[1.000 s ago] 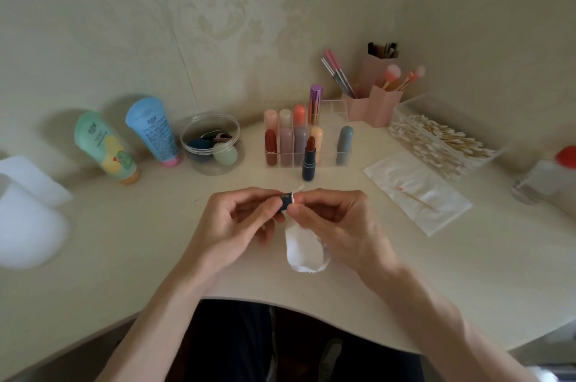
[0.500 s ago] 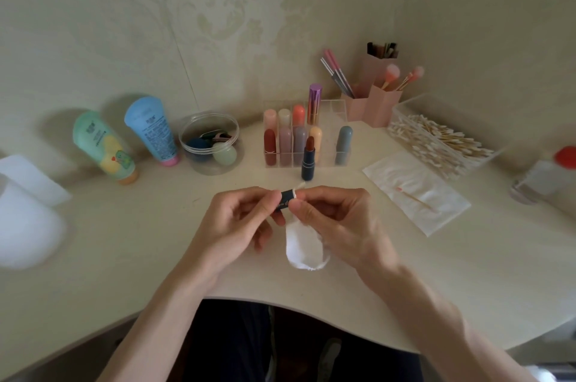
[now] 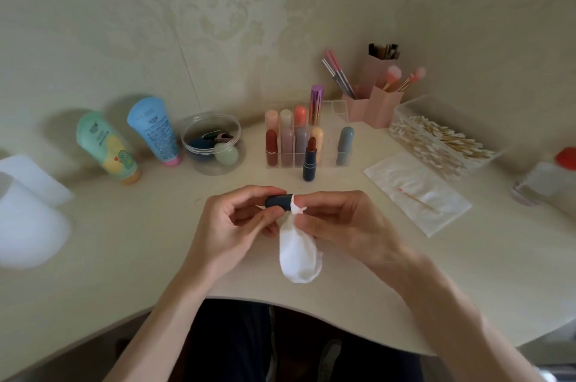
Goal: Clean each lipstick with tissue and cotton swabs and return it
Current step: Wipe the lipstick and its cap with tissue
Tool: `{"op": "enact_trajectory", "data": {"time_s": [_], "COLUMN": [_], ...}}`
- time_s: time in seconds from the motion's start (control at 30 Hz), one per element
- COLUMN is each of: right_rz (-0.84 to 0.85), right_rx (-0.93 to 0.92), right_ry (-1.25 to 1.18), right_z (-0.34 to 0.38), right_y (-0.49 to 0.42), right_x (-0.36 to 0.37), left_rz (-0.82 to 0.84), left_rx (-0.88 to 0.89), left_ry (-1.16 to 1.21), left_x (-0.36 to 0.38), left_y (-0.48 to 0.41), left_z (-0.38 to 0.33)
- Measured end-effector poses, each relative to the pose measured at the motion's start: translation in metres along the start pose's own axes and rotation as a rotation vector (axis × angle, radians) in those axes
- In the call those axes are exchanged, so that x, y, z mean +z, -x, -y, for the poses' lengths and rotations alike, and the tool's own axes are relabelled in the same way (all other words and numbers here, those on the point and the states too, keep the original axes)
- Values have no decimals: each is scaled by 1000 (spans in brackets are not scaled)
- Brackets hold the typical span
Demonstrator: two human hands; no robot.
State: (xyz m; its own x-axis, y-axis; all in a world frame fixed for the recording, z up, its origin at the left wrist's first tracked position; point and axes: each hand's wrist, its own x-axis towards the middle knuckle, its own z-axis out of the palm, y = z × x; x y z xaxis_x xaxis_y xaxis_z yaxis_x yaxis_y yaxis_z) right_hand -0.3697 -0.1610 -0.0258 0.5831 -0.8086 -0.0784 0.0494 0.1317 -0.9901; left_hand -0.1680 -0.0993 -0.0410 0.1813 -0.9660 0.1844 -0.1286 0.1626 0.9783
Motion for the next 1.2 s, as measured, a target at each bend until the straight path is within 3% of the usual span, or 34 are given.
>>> {"op": "enact_trajectory", "data": {"time_s": [0.13,0.3,0.5,0.67,0.87,1.03,1.2], "right_rz": [-126,-187,-208,-203,-218,-195,-225], "right_rx": [-186,-252,-218,-200,-242,-239,-300], "right_ry": [127,244,291,263,266,276,286], "right_z": [-10,-9,-11,-14,-13,-16,-15], "right_y": [-6,-7,-4,-9,-6,-9,-7], "right_x": [7,10,15,12,13,13,13], "left_rz": [22,82,36,-50,62,-45,50], "left_rx": [-19,-108,-121,-6,-75,-23,-150], "left_ry": [-3,58,57,-39,16,-52,76], "left_x": [0,0,-1,2,2,1,-2], "left_y": [0,-1,-2,1,-1,0,-2], "left_z": [1,-4,-4,-2,-5,-3,-9]}}
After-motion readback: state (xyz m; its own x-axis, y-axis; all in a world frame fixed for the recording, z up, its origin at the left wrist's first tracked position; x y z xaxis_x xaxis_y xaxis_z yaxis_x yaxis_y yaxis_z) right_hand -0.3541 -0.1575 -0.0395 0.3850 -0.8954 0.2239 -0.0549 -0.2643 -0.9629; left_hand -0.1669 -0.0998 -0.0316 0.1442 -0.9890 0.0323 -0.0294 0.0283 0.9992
